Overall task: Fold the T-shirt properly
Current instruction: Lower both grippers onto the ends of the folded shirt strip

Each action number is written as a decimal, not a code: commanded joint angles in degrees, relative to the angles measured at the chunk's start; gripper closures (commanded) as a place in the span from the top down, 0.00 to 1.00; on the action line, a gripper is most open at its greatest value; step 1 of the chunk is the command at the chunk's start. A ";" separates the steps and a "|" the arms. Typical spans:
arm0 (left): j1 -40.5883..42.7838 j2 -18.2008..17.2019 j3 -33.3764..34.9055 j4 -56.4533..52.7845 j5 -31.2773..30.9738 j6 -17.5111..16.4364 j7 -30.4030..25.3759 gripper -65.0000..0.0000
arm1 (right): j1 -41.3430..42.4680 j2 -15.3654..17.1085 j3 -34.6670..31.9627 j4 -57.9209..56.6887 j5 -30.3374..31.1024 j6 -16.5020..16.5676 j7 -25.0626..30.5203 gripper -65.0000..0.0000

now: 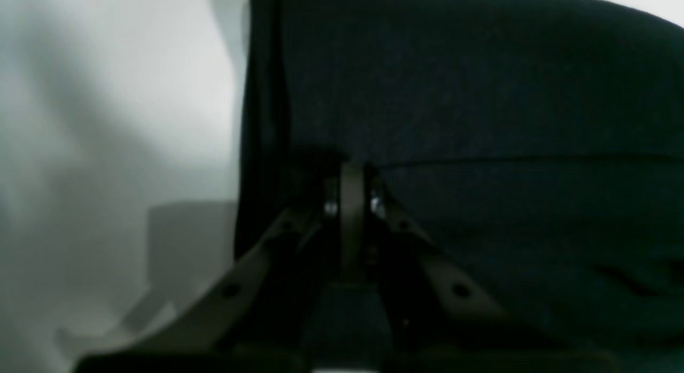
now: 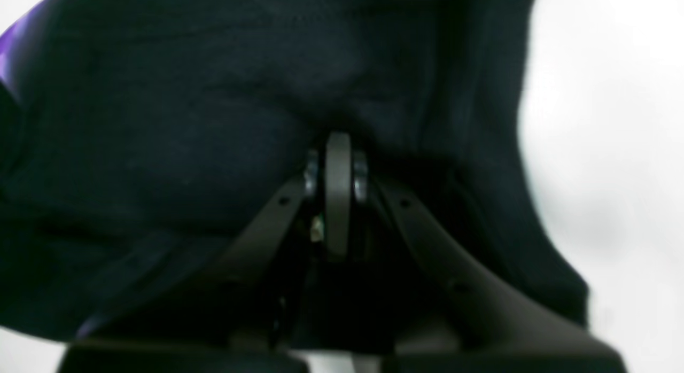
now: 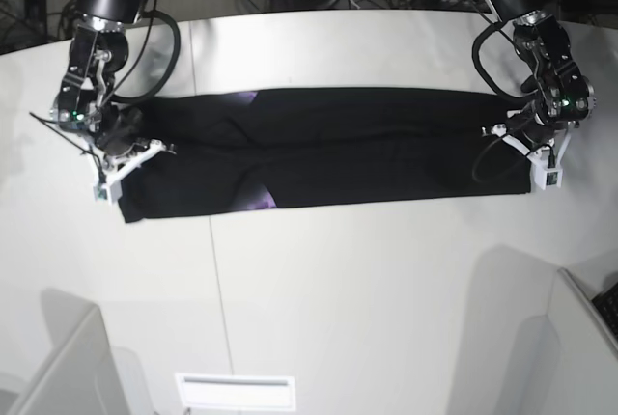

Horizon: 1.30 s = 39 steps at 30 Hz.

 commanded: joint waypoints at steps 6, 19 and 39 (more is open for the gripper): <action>2.42 -0.99 -0.31 11.88 -2.06 -0.13 -0.97 0.00 | -2.92 -1.10 -0.32 13.56 0.93 0.24 1.55 0.00; 9.80 -3.71 -13.41 6.61 -25.53 -0.22 -1.41 0.43 | -5.91 -1.71 -0.41 15.85 0.93 0.24 1.63 0.00; 1.71 -5.47 -3.04 -11.50 -16.22 -0.22 -4.23 0.51 | -7.58 -1.80 -0.41 15.93 0.93 0.24 0.75 0.00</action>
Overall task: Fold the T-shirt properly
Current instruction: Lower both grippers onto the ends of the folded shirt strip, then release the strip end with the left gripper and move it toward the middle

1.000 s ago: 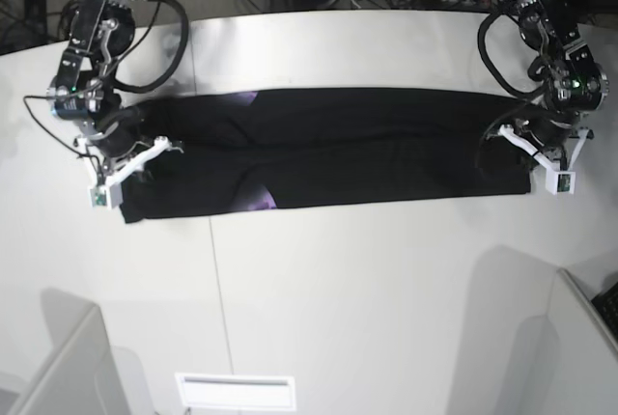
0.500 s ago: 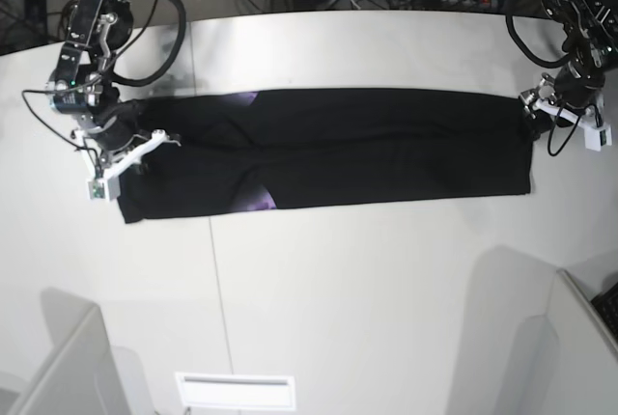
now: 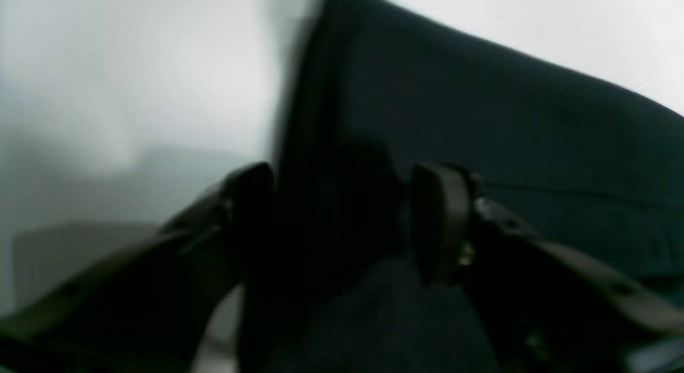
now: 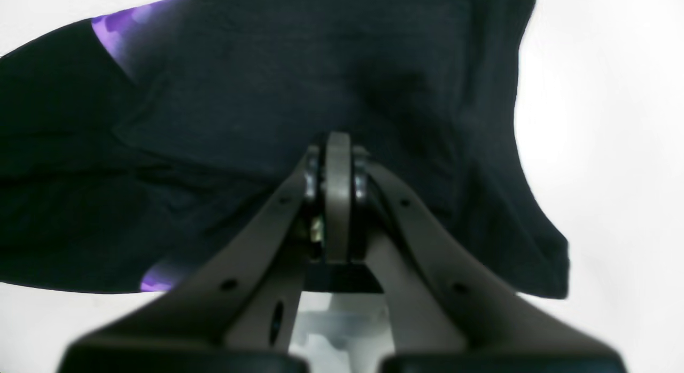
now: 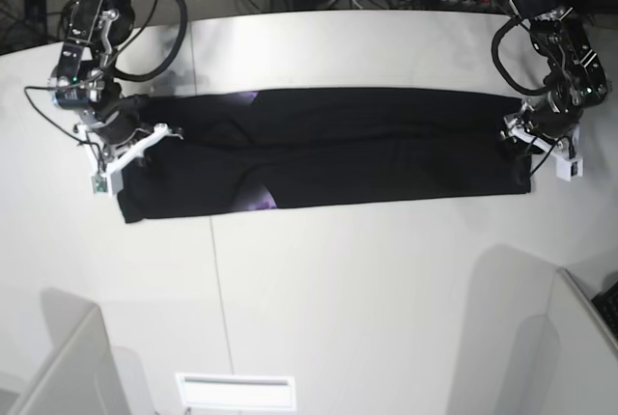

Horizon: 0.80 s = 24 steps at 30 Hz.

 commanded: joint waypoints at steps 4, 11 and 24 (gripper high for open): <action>1.08 -0.79 -0.13 -3.43 -0.55 0.09 0.29 0.17 | -0.48 0.51 0.18 1.20 0.34 0.09 1.08 0.00; 0.82 -1.23 -4.96 -5.98 -0.37 0.09 -3.76 0.00 | -1.62 0.43 0.27 1.64 0.34 0.09 1.08 0.00; 5.30 -3.26 -6.46 7.91 -0.20 0.09 -5.07 0.00 | -4.17 -2.65 6.25 4.02 9.58 7.83 0.73 0.00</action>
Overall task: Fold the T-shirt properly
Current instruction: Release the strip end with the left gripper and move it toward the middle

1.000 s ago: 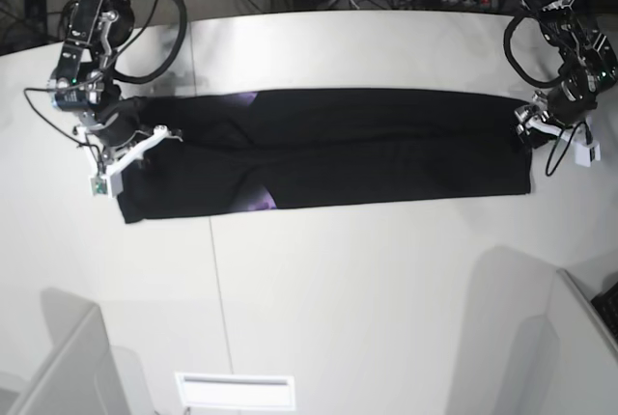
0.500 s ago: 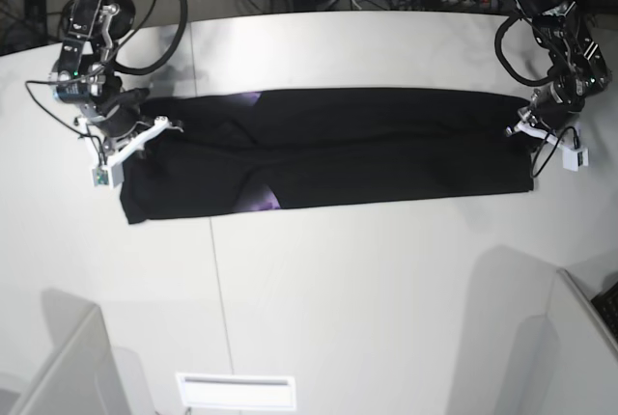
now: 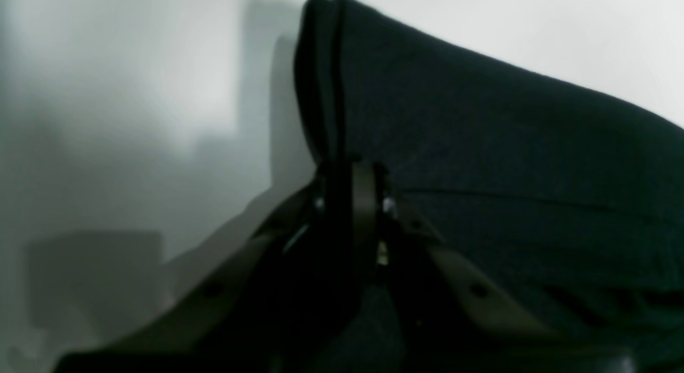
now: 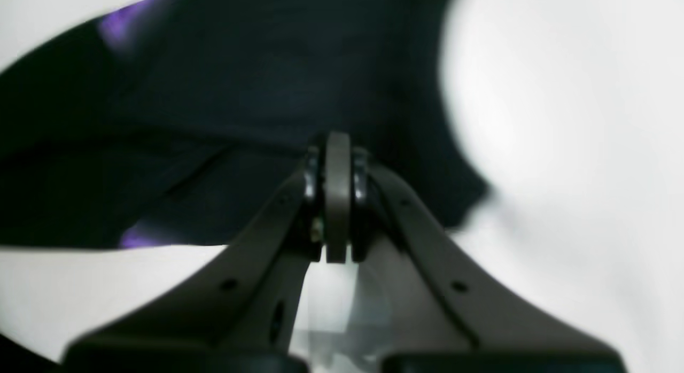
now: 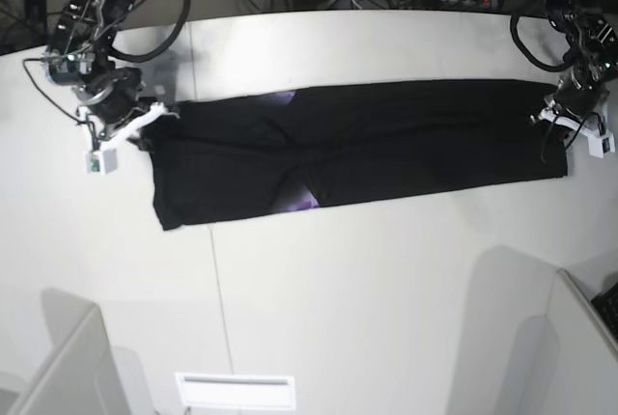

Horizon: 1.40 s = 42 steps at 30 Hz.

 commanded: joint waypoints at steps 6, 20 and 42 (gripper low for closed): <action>3.09 2.10 0.36 13.35 -0.81 -0.13 -1.05 0.00 | 0.59 0.46 0.37 0.91 1.66 0.42 1.15 0.00; 7.14 8.34 11.97 23.55 -0.90 0.13 0.53 0.00 | 0.86 0.54 0.37 -0.58 1.66 0.42 1.06 0.00; 0.81 11.15 33.42 21.09 -1.25 8.84 1.59 0.00 | 0.77 1.33 0.37 -5.24 1.66 0.50 1.41 0.00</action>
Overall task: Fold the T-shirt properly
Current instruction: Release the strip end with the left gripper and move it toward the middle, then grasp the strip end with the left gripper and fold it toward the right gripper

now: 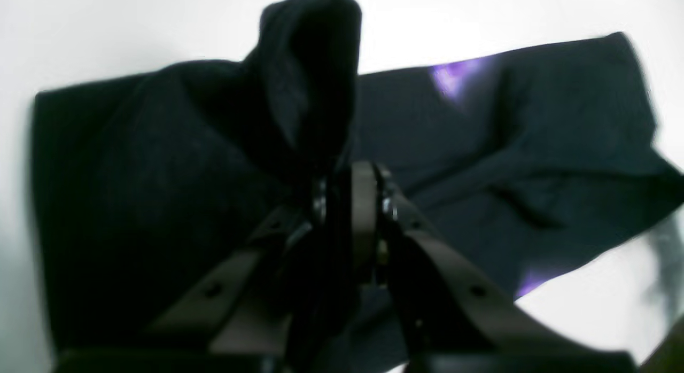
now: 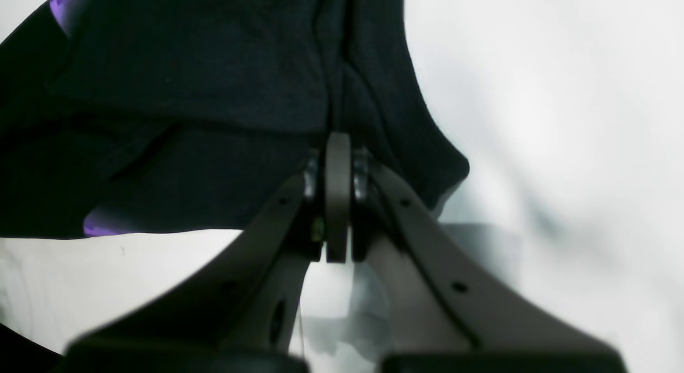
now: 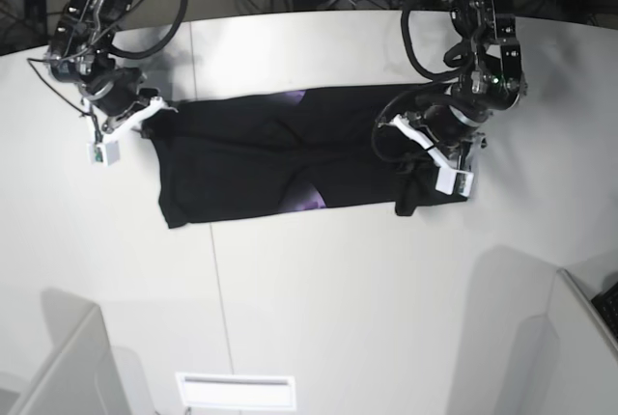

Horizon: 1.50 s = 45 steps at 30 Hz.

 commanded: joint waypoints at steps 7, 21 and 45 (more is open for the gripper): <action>-2.46 2.14 1.50 -3.00 -0.55 -0.06 -1.01 0.00 | 0.51 0.46 0.11 0.90 0.79 0.46 1.19 0.00; -2.46 4.60 5.72 -3.09 -0.46 -0.06 -0.93 0.00 | 1.30 0.55 0.02 0.81 0.79 0.46 1.19 0.00; -2.55 4.60 5.98 -3.09 -0.37 -0.06 -0.93 0.00 | 1.30 0.46 -0.24 0.81 0.79 0.46 0.75 0.00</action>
